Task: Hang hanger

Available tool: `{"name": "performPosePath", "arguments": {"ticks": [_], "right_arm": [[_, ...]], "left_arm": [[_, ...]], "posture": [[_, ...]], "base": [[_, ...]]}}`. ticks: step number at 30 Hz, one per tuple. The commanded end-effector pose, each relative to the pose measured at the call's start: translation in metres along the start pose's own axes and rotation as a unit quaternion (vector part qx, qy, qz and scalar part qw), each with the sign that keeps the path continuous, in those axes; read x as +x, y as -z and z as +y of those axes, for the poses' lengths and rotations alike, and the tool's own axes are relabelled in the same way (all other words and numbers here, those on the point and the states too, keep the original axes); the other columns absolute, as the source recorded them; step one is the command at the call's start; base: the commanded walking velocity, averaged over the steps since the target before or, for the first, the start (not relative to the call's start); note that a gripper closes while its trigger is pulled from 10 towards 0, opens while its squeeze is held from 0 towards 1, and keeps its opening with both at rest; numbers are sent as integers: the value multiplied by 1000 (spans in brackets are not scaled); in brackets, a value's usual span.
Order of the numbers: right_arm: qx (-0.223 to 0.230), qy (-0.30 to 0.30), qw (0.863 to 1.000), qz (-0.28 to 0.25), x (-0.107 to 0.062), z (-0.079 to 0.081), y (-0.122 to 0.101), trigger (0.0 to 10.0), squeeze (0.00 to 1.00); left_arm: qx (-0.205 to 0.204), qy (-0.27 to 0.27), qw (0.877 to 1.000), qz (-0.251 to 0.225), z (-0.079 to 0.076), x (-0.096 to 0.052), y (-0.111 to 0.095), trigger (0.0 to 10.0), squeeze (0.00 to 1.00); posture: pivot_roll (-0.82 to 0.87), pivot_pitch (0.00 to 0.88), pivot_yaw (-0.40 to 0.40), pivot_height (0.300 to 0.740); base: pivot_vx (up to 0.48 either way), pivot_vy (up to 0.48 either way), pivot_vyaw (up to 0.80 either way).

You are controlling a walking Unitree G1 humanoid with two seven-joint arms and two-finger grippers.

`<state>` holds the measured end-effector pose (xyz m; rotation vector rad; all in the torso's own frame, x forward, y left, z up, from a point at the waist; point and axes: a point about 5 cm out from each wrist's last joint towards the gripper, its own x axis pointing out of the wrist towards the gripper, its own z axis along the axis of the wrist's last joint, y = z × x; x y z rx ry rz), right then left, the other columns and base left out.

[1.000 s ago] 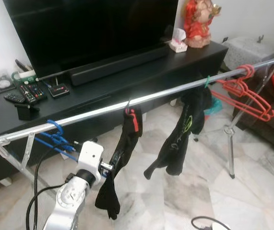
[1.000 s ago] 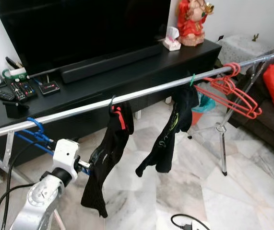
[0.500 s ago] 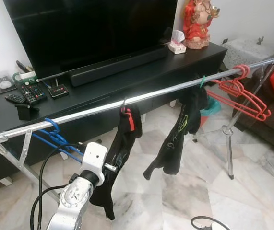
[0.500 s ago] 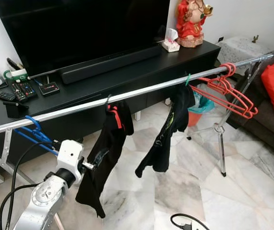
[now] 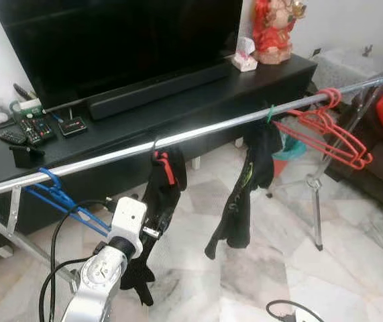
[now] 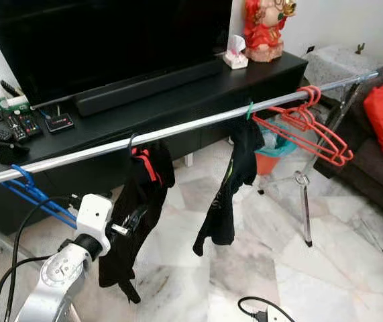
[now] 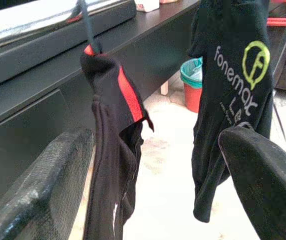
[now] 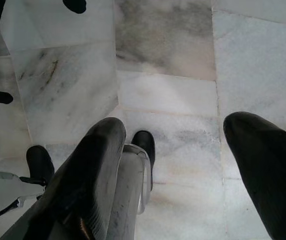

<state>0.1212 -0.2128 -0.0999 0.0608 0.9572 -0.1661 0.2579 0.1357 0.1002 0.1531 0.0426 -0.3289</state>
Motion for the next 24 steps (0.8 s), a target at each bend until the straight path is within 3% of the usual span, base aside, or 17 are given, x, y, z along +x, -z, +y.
{"name": "performPosePath", "arguments": {"ticks": [1,24], "right_arm": [[6,-1,1000,4,-1,1,2,10000,0],[6,-3,1000,3,0,1,2,10000,0]], "left_arm": [[6,-2,1000,-2,2,0,-3,10000,0],[10,-16,1000,-7,6,-1,-5,10000,0]], "posture": [[78,0,12,740],[79,0,12,740]], "base": [[0,0,0],[281,0,0]]}}
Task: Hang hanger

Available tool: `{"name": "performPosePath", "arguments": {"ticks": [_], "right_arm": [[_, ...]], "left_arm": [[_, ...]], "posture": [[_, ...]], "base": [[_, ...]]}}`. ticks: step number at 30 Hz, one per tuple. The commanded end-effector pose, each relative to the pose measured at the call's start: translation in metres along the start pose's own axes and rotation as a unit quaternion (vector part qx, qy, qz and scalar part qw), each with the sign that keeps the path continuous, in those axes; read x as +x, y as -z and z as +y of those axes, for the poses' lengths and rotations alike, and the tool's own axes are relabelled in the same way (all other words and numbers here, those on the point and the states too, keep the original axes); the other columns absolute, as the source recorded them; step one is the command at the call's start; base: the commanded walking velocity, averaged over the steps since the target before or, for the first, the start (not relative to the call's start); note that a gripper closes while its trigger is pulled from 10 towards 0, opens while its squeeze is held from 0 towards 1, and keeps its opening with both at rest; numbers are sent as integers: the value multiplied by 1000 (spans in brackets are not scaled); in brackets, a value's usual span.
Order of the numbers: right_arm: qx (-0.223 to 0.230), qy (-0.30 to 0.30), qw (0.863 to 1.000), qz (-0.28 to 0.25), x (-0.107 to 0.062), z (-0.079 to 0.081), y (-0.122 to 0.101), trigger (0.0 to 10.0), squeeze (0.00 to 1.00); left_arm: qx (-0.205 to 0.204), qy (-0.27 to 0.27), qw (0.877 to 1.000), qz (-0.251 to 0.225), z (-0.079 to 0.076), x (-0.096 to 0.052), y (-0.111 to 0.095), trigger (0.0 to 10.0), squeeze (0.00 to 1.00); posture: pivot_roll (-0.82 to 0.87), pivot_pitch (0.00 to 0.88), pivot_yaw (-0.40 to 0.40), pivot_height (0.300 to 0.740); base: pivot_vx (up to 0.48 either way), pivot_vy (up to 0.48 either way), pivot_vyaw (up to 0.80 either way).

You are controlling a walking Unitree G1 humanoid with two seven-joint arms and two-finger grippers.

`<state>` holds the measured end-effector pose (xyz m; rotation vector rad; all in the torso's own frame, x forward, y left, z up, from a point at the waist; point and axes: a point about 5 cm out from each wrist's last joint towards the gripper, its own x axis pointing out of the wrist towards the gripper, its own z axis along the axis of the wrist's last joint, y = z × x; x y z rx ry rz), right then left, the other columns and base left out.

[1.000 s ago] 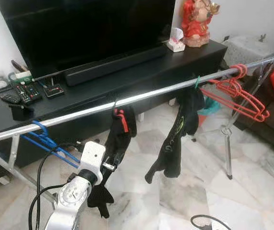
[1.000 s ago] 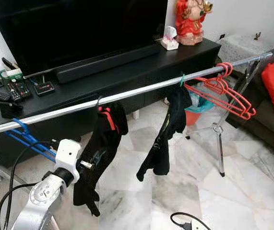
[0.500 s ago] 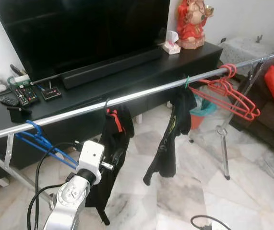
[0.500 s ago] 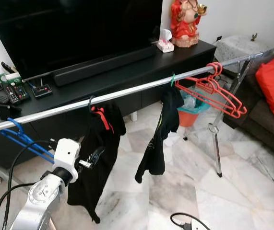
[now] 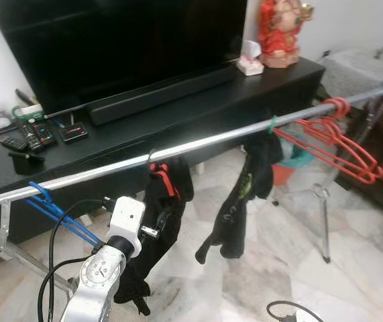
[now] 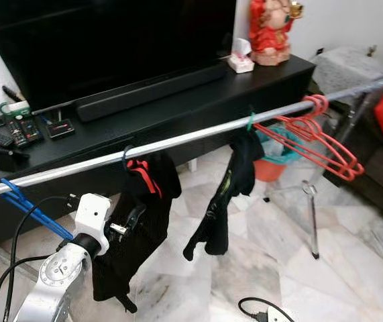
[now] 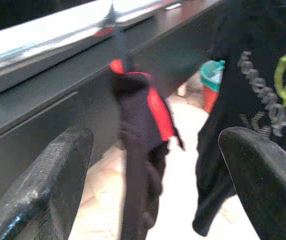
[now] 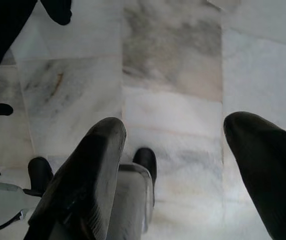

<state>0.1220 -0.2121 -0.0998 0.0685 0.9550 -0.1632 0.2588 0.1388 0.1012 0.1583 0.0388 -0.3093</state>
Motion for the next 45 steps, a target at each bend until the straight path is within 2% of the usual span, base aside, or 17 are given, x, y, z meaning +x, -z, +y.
{"name": "performPosePath", "arguments": {"ticks": [1,12,16,18,23,27,32,38,45], "right_arm": [[3,0,1000,4,-1,0,2,10000,0],[4,-4,1000,5,0,2,2,10000,0],[4,-4,1000,5,-1,2,3,10000,0],[5,-4,1000,5,-1,2,3,10000,0],[5,-5,1000,6,-1,2,3,10000,0],[-2,-8,1000,5,0,3,2,10000,0],[1,-7,1000,4,0,3,2,10000,0],[6,-3,1000,2,0,3,2,10000,0],[8,-1,1000,2,-1,3,3,10000,0]], "left_arm": [[11,-9,1000,-6,4,0,-5,10000,0],[16,-22,1000,-6,12,-1,-5,10000,0],[15,-11,1000,0,10,0,-4,10000,0],[11,16,1000,11,5,1,-1,10000,0],[11,44,999,19,0,3,1,10000,0],[23,84,996,28,-4,18,4,10000,0],[42,91,994,38,-1,36,4,10000,0],[37,53,996,55,12,65,2,10000,0],[39,33,996,69,14,85,1,10000,0]], "posture": [[80,0,11,740],[84,0,13,740],[83,0,15,740],[84,0,13,740],[86,0,11,740],[79,0,11,740],[71,0,15,740],[55,0,19,740],[40,0,20,740]], "base": [[0,0,0],[0,0,0],[0,0,0],[0,0,0],[0,0,0],[0,0,0],[0,0,0],[0,0,0],[0,0,0]]}}
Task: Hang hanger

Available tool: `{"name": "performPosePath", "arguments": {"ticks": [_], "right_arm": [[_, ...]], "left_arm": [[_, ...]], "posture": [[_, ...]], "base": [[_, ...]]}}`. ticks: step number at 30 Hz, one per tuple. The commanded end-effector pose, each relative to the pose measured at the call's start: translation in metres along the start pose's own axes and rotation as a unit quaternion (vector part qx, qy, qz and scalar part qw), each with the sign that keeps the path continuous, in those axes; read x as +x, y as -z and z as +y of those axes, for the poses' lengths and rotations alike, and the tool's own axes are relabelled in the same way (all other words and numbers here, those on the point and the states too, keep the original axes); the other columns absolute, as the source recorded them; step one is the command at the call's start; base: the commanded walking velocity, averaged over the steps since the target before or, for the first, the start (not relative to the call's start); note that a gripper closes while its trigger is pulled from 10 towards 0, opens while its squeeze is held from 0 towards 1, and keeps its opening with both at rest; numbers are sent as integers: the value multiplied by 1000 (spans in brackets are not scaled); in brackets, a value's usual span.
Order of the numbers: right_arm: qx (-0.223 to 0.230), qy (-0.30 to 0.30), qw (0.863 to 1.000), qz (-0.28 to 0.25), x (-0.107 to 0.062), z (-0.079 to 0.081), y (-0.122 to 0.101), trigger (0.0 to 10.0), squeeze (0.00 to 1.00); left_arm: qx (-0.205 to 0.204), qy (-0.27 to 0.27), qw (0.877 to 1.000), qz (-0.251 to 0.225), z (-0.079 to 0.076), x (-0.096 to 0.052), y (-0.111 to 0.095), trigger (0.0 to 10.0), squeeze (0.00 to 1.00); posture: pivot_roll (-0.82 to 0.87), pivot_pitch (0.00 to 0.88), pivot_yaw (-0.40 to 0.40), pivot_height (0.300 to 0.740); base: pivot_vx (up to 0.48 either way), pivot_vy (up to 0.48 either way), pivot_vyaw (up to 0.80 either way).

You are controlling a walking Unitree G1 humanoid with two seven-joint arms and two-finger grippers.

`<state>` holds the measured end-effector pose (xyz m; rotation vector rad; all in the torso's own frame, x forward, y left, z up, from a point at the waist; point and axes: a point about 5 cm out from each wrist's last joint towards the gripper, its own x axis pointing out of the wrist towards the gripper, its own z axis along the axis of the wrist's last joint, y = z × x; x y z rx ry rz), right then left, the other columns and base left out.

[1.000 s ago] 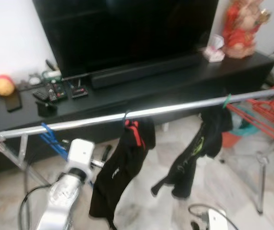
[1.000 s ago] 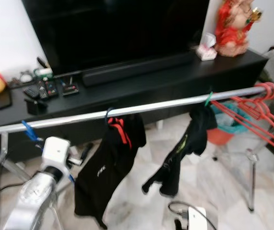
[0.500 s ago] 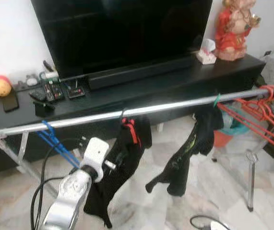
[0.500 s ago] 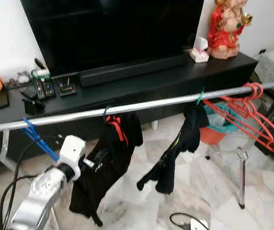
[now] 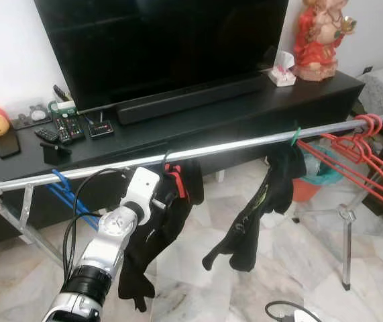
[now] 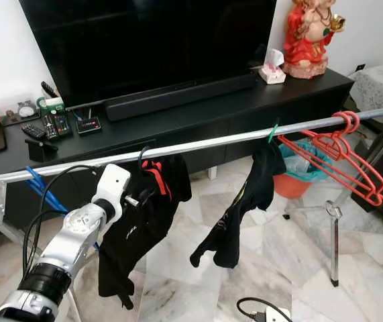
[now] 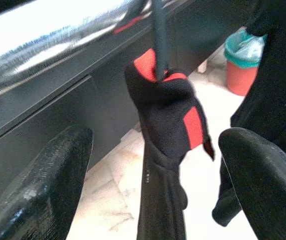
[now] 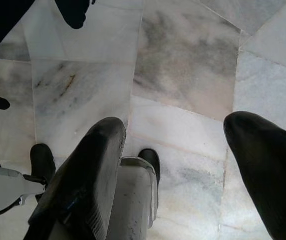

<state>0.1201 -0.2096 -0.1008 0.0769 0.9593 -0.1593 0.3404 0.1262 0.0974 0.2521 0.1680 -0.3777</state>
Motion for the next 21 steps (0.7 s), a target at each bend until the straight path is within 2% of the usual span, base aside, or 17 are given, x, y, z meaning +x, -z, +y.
{"name": "performPosePath", "arguments": {"ticks": [1,4,8,13,19,20,21], "right_arm": [[5,2,1000,-1,0,0,1,10000,0],[6,4,1000,-1,0,0,1,10000,0],[6,5,1000,0,0,0,1,10000,0],[6,4,1000,-1,0,0,0,10000,0],[8,6,1000,-2,0,0,0,10000,0],[8,6,1000,-2,0,0,0,10000,0],[8,7,1000,-1,0,0,0,10000,0]], "left_arm": [[2,-6,1000,1,2,3,0,10000,0],[1,8,999,32,-3,11,6,10000,0],[-8,19,998,63,-8,15,14,10000,0],[-14,32,997,72,-15,17,16,10000,0],[-32,18,997,69,-18,24,12,10000,0],[-32,19,997,68,-20,26,11,9451,0],[-34,22,997,68,-22,27,10,6118,0]], "posture": [[40,0,20,740],[39,0,20,740],[33,0,21,740],[34,0,22,740],[24,0,24,740],[21,0,25,740],[22,0,24,740]], "base": [[0,0,0],[0,0,0],[0,0,0],[0,0,0],[0,0,0],[0,0,0],[0,0,0]]}}
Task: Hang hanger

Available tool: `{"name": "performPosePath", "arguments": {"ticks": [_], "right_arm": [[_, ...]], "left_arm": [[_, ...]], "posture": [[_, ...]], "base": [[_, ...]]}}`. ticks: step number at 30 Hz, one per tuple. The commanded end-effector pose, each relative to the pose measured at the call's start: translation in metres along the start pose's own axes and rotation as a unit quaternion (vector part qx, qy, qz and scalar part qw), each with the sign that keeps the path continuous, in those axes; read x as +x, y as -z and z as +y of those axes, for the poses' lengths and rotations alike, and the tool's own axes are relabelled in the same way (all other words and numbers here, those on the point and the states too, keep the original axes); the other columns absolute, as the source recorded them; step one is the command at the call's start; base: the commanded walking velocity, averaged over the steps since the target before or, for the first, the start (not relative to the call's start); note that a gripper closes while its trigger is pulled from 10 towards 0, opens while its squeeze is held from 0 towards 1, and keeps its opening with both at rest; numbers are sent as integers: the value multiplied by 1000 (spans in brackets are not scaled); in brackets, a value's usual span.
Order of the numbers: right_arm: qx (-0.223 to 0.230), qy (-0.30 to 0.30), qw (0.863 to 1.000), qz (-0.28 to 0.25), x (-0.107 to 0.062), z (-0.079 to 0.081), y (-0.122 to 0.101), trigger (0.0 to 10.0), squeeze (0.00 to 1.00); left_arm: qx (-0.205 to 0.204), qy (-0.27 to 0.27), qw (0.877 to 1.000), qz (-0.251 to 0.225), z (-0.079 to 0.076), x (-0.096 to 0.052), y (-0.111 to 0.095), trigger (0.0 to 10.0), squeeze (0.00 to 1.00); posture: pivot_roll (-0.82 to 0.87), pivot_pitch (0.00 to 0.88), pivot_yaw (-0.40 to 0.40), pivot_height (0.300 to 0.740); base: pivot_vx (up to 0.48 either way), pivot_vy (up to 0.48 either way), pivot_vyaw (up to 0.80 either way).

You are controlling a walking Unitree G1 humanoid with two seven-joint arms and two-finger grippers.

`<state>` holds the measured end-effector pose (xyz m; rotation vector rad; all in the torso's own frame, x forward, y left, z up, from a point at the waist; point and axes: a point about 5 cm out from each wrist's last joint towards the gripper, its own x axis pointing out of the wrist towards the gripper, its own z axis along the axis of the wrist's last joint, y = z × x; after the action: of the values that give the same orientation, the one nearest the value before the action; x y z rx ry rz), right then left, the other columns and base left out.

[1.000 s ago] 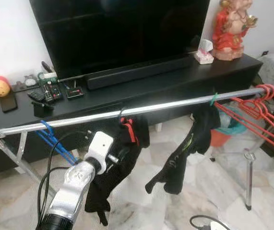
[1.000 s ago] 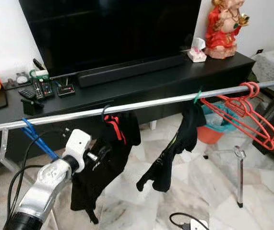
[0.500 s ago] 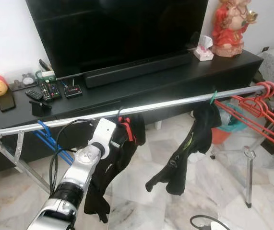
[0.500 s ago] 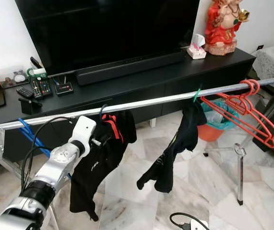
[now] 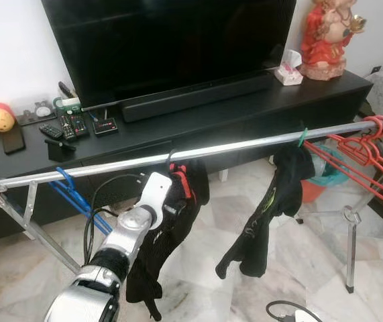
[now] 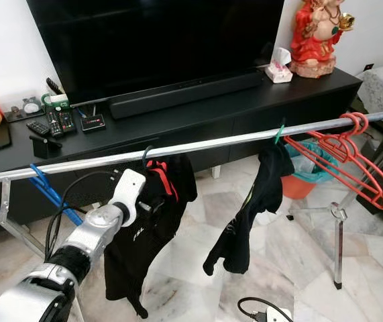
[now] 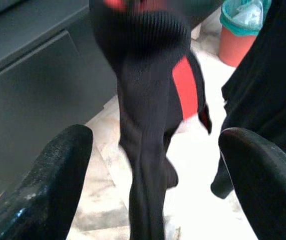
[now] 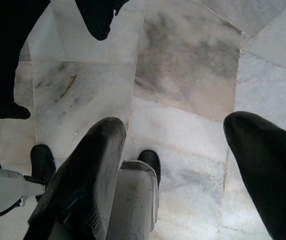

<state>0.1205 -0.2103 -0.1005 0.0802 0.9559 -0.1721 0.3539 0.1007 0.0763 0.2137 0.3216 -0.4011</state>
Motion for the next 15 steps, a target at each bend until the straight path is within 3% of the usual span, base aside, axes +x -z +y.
{"name": "performPosePath", "arguments": {"ticks": [1,2,6,7,8,9,15], "right_arm": [[4,2,1000,0,0,0,1,10000,0],[4,2,1000,0,0,0,1,10000,0],[4,2,1000,0,-1,0,2,10000,0],[4,3,1000,0,-1,0,2,10000,0],[5,3,1000,0,-1,0,2,10000,0],[5,3,1000,1,-1,0,2,10000,0],[4,3,1000,1,-1,0,3,10000,0]], "left_arm": [[-3,-2,1000,-2,0,2,-2,6118,0],[-1,3,1000,1,-3,2,-2,4784,0],[3,2,1000,5,-5,3,1,4745,0],[3,3,1000,6,-6,3,2,2980,0],[3,4,1000,6,-7,3,2,2980,0],[4,6,1000,8,-8,3,3,0,0],[3,14,1000,11,-12,3,7,0,0]], "posture": [[22,0,24,740],[21,0,24,740],[18,0,25,740],[18,0,26,740],[18,0,26,740],[17,0,27,740],[14,0,28,740]], "base": [[0,0,0],[0,0,0],[0,0,0],[0,0,0],[0,0,0],[0,0,0],[0,0,0]]}}
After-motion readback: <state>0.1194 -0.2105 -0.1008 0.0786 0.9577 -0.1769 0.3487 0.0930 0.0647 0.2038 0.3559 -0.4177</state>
